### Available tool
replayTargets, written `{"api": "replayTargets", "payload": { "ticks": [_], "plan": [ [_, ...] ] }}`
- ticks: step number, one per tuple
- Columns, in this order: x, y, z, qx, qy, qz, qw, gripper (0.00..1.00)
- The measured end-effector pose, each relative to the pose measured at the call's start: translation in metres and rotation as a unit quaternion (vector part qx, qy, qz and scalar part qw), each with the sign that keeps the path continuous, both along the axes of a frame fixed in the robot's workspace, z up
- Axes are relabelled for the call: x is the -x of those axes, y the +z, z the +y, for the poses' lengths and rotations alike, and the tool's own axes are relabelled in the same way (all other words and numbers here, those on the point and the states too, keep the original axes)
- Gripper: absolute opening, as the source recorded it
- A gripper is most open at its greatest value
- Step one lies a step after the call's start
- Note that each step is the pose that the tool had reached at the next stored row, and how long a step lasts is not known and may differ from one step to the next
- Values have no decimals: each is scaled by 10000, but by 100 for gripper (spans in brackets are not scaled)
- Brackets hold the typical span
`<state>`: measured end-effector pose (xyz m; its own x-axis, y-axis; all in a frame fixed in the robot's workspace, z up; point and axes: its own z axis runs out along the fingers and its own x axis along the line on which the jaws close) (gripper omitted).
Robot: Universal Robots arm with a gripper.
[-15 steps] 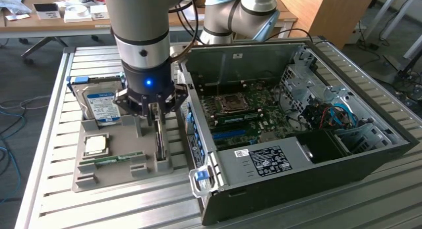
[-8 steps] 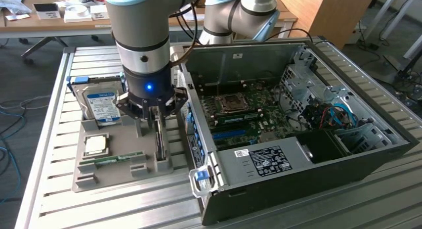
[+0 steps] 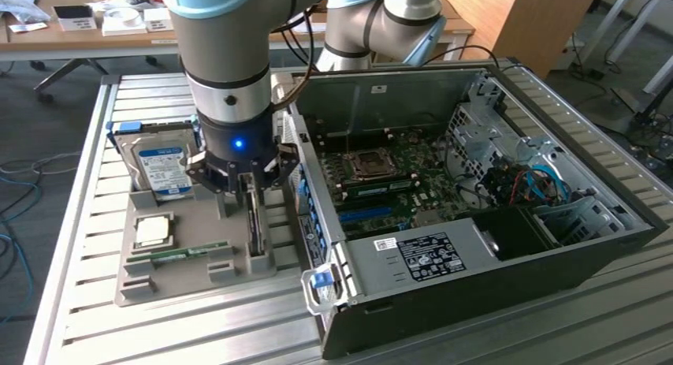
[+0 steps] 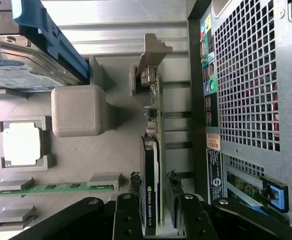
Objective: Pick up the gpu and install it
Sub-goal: 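Pick up the gpu and move the gpu toward the slot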
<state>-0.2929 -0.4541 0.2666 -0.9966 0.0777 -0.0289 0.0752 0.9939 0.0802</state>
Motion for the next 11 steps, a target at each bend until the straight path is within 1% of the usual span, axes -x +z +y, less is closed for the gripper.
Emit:
{"api": "replayTargets", "payload": {
  "ticks": [6,11],
  "plan": [
    [0,-11,0,0,0,0,10000,36],
    [1,-33,1,-19,0,0,10000,36]
  ]
}}
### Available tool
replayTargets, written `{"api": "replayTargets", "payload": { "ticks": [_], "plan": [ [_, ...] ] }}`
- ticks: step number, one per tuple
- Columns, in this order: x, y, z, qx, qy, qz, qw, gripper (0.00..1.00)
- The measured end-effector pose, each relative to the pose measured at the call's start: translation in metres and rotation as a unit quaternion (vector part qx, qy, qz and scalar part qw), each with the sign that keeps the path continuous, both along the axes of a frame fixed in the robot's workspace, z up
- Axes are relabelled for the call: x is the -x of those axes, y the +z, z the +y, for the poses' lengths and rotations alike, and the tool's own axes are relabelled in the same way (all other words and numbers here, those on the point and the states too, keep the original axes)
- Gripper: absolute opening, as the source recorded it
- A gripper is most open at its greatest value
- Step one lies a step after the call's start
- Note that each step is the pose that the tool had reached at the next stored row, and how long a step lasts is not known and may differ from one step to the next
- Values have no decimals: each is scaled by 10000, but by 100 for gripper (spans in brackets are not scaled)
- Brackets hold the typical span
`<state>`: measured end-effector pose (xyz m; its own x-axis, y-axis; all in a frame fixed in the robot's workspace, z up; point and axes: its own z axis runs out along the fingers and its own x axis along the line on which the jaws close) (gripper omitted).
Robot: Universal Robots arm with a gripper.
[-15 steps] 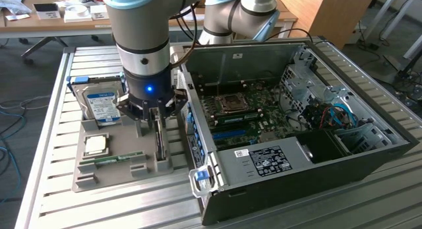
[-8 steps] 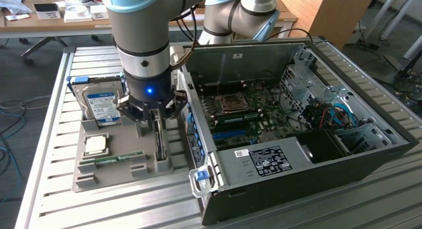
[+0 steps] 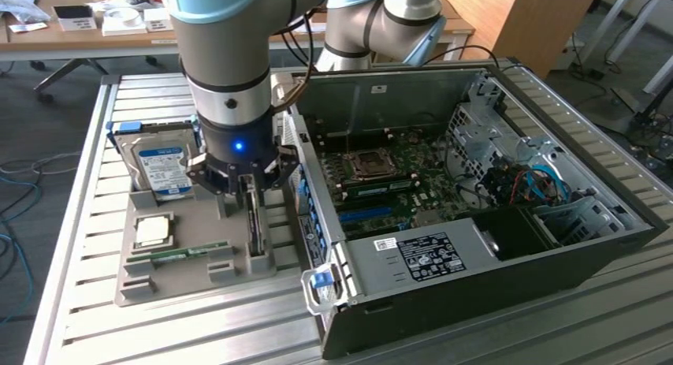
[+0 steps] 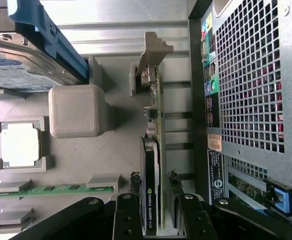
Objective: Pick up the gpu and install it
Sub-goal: 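Pick up the gpu and move the gpu toward the slot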
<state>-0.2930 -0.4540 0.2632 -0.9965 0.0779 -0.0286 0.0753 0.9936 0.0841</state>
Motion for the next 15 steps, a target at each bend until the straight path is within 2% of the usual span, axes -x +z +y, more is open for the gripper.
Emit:
{"api": "replayTargets", "payload": {
  "ticks": [3,15],
  "plan": [
    [-2,-10,7,-12,1,-1,10000,36],
    [-18,-82,9,-13,1,0,10000,36]
  ]
}}
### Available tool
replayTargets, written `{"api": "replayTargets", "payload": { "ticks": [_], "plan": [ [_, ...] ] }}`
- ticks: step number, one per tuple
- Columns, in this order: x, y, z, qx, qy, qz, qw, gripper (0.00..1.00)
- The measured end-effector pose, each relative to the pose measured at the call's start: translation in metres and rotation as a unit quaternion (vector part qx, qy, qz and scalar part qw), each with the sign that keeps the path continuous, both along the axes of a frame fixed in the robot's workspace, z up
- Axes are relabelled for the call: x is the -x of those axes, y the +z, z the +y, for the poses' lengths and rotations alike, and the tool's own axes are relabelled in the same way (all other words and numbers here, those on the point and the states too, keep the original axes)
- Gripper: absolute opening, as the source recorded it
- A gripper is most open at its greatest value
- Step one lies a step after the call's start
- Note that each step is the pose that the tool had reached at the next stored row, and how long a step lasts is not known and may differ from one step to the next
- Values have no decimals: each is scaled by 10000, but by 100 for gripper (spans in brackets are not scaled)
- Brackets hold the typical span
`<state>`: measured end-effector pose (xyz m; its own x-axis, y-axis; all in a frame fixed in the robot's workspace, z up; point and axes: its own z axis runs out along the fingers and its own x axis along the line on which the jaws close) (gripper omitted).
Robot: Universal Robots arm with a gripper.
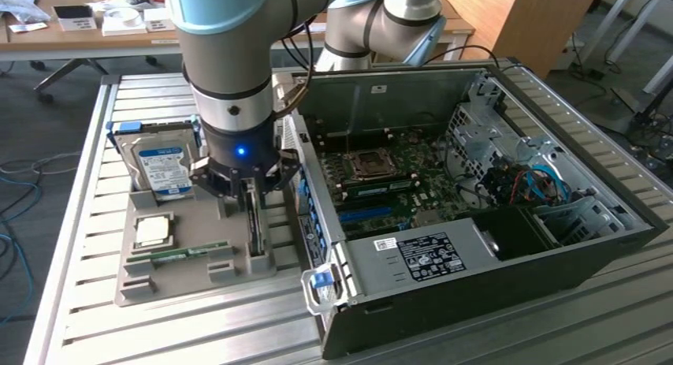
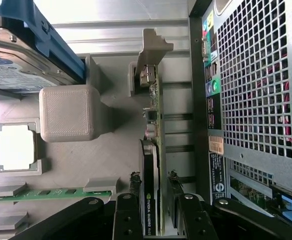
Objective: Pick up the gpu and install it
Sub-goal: 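Pick up the gpu and move the gpu toward the slot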
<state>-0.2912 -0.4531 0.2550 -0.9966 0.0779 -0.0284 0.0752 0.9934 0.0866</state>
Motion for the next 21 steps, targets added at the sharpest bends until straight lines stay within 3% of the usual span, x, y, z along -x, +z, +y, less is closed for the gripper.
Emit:
{"api": "replayTargets", "payload": {
  "ticks": [21],
  "plan": [
    [-6,-163,4,-2,0,0,10000,36]
  ]
}}
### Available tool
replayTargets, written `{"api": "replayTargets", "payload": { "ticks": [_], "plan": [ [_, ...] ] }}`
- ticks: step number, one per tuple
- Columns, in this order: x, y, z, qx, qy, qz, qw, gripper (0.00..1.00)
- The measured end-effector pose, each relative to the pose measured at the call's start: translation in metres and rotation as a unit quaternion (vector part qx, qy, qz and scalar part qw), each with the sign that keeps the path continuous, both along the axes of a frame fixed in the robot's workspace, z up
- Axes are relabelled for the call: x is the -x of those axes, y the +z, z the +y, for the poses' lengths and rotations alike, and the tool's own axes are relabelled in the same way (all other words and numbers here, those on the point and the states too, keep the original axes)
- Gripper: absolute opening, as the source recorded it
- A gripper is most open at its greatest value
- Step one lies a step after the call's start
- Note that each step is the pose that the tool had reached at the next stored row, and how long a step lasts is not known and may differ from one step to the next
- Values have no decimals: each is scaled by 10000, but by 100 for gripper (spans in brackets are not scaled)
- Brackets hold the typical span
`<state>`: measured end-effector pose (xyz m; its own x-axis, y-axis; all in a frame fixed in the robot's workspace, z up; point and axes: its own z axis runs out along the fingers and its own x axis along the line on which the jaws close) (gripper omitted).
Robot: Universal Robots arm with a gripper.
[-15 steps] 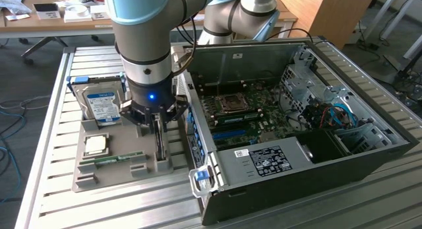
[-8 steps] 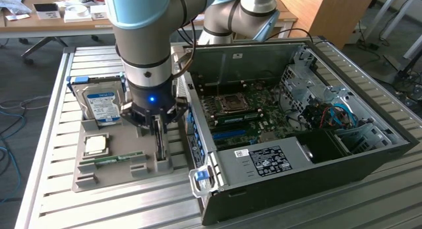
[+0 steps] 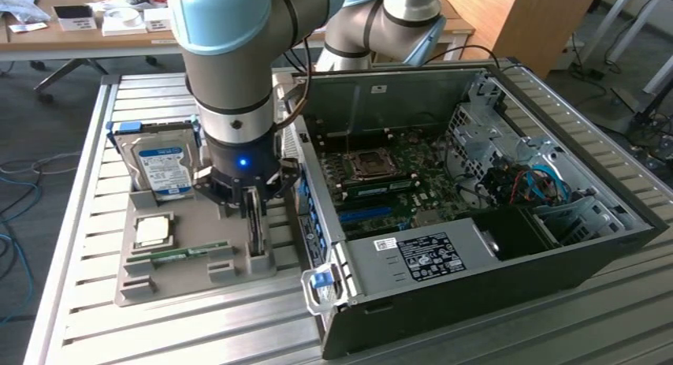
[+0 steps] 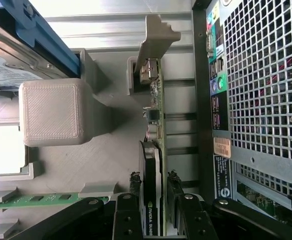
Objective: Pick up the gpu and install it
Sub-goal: 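Pick up the gpu and move the gpu toward the slot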
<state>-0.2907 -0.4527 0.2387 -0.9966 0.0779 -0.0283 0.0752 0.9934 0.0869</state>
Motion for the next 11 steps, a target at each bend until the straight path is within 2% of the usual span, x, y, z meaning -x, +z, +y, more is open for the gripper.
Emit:
{"api": "replayTargets", "payload": {
  "ticks": [11],
  "plan": [
    [0,-57,7,-10,0,0,10000,36]
  ]
}}
